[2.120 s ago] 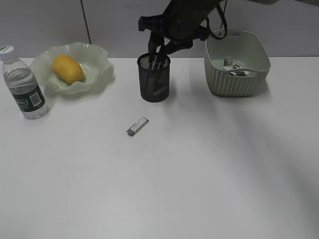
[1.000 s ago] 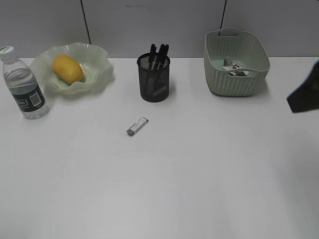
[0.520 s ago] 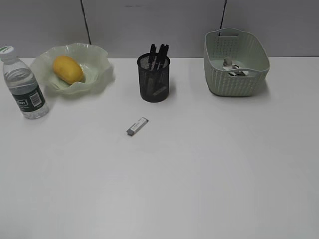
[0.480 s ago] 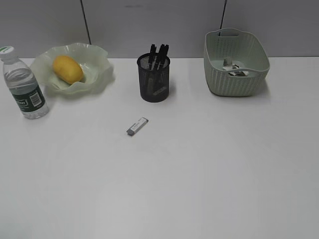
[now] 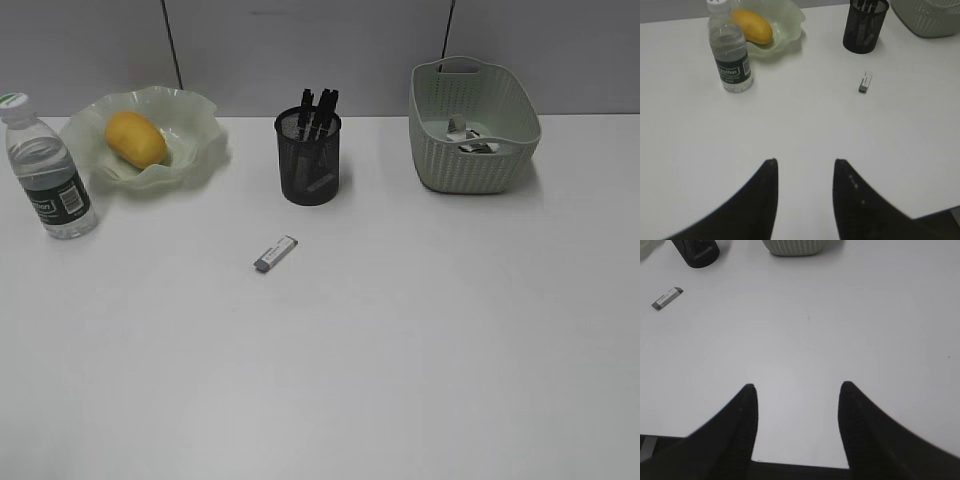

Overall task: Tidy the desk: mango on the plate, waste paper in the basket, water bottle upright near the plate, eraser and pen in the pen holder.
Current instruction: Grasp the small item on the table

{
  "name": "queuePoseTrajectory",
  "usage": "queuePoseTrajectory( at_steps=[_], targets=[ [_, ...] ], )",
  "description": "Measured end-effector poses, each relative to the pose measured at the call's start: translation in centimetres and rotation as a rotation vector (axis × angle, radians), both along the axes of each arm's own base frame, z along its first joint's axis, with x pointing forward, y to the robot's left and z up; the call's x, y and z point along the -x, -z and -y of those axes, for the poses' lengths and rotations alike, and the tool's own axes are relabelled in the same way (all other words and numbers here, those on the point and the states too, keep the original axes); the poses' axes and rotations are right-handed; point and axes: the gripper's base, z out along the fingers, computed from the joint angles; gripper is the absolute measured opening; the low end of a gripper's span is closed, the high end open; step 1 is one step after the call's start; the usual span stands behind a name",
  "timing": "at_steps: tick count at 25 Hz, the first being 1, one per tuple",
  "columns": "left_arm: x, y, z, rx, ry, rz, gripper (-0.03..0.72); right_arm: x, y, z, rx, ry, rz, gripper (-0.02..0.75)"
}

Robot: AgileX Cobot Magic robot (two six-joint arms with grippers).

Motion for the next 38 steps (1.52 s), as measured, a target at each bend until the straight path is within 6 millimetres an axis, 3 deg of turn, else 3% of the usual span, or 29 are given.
queuePoseTrajectory(
  at_steps=[3, 7, 13, 18, 28, 31, 38],
  targets=[
    [-1.1, -0.9, 0.3, -0.036, 0.034, 0.031, 0.313, 0.0, 0.2, 0.0, 0.000, 0.001, -0.002, 0.419],
    [-4.2, -2.0, 1.1, -0.051, 0.068, -0.017, 0.385, -0.1, 0.3, 0.0, 0.000, 0.001, -0.001, 0.419],
    [-11.4, -2.4, 2.7, -0.087, 0.098, -0.229, 0.424, -0.1, 0.4, 0.0, 0.001, 0.001, -0.002, 0.418],
    [-17.8, -1.8, 5.9, -0.130, 0.190, -0.372, 0.426, -0.1, 0.4, 0.0, 0.000, 0.000, 0.002, 0.418],
    [-26.6, 1.8, 15.8, -0.265, 0.409, -0.514, 0.426, -0.1, 0.4, 0.0, 0.001, 0.000, 0.002, 0.417],
    [-29.0, 3.8, 18.3, -0.295, 0.442, -0.581, 0.426, -0.1, 0.4, 0.0, 0.001, 0.000, 0.002, 0.417],
    [-33.7, 8.8, 22.2, -0.364, 0.467, -0.755, 0.428, -0.1, 0.4, 0.0, 0.000, 0.000, 0.002, 0.417]
  ],
)
